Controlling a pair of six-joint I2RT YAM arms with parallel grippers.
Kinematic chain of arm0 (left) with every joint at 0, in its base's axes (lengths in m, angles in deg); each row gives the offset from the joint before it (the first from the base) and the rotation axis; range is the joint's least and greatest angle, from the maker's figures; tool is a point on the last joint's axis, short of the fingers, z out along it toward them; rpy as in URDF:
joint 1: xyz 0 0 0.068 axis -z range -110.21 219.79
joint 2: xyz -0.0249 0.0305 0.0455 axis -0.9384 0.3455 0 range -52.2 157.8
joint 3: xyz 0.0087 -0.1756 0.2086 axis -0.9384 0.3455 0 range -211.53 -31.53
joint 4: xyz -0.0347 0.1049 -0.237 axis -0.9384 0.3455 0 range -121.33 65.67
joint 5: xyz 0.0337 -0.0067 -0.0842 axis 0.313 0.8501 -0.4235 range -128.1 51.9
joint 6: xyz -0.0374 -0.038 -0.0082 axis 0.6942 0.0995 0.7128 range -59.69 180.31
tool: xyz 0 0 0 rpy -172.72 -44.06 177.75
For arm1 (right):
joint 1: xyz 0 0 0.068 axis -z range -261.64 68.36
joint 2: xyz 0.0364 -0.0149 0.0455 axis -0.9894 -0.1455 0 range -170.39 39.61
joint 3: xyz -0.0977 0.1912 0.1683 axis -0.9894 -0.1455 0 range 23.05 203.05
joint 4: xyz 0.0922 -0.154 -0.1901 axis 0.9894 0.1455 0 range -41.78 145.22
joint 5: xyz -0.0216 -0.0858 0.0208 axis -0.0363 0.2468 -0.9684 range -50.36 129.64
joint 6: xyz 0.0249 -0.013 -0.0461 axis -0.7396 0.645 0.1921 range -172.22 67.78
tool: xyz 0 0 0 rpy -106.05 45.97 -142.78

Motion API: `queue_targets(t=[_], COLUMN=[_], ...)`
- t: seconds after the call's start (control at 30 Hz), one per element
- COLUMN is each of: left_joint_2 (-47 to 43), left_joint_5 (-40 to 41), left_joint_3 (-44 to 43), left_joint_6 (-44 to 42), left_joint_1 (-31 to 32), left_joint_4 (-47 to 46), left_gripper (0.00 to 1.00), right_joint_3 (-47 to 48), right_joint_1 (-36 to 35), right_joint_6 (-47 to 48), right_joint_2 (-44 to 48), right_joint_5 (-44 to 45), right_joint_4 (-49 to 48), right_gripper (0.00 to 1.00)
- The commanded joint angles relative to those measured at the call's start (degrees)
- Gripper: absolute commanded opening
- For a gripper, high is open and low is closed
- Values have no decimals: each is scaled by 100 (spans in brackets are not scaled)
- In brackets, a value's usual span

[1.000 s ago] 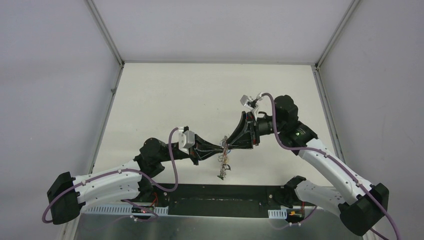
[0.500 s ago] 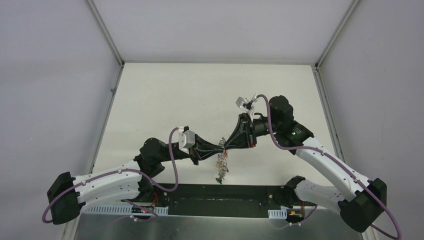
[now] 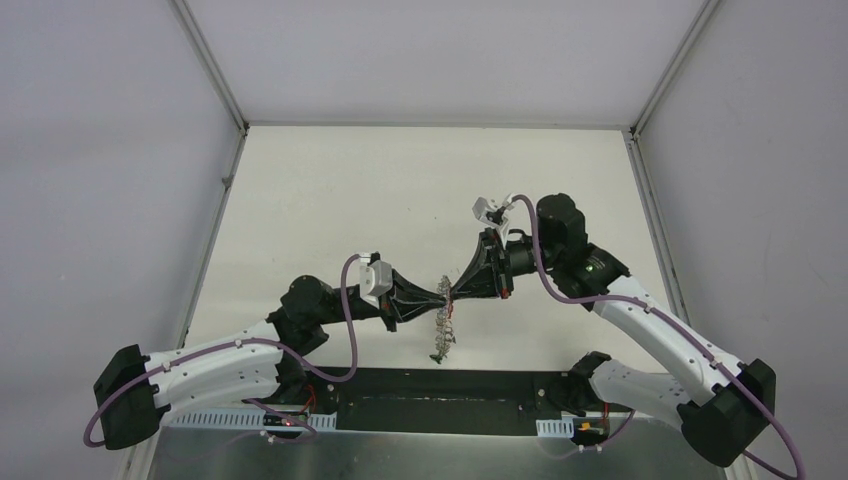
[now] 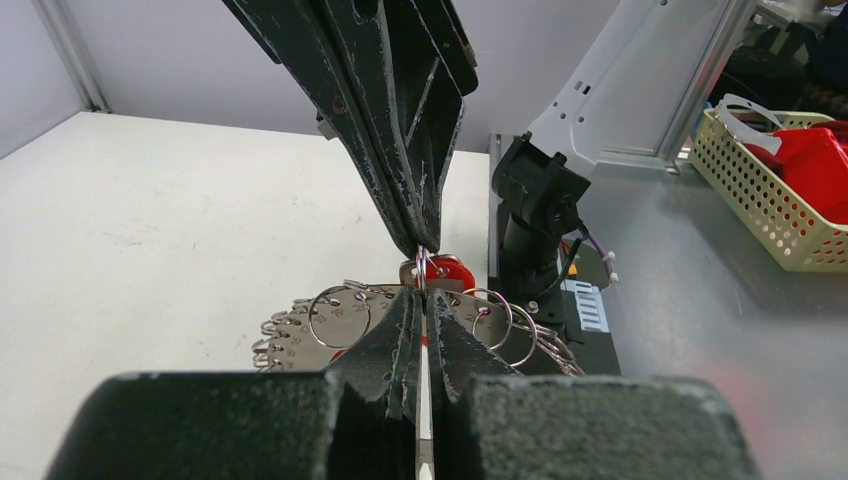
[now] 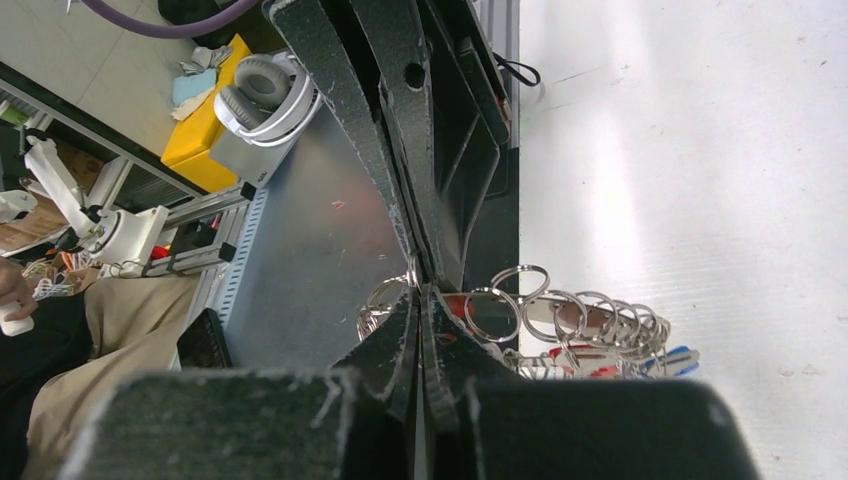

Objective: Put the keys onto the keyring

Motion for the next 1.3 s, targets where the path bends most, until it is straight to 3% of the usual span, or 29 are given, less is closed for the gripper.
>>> queue_targets(t=[0.0,0.57,0.87,0.97,1.27], left_joint_2=[-296,-297,-76,-48,-184], left_joint_5=[183,220,142,119,103], left_joint_3=[-106,-51,-188,-242,-298], left_joint_6=[39,88,45,10,-51], left_joint_1=[52,53,51,51,49], left_joint_4=[-730,-942,-889,-798,-517], left_gripper=[0,0,0,0,0], right_joint_3=[-120,-149,-242,-315,-301], right_joint_1=[-23,-25,-239,-269,-269], right_joint_6=[315,336,-30,-182,257], right_joint_2=[188,69,-9,46,645], right_joint_5=[205,238,308,401,1177], right_joint_4=[270,331,-116,-325,122], right_gripper=[0,0,0,5,34])
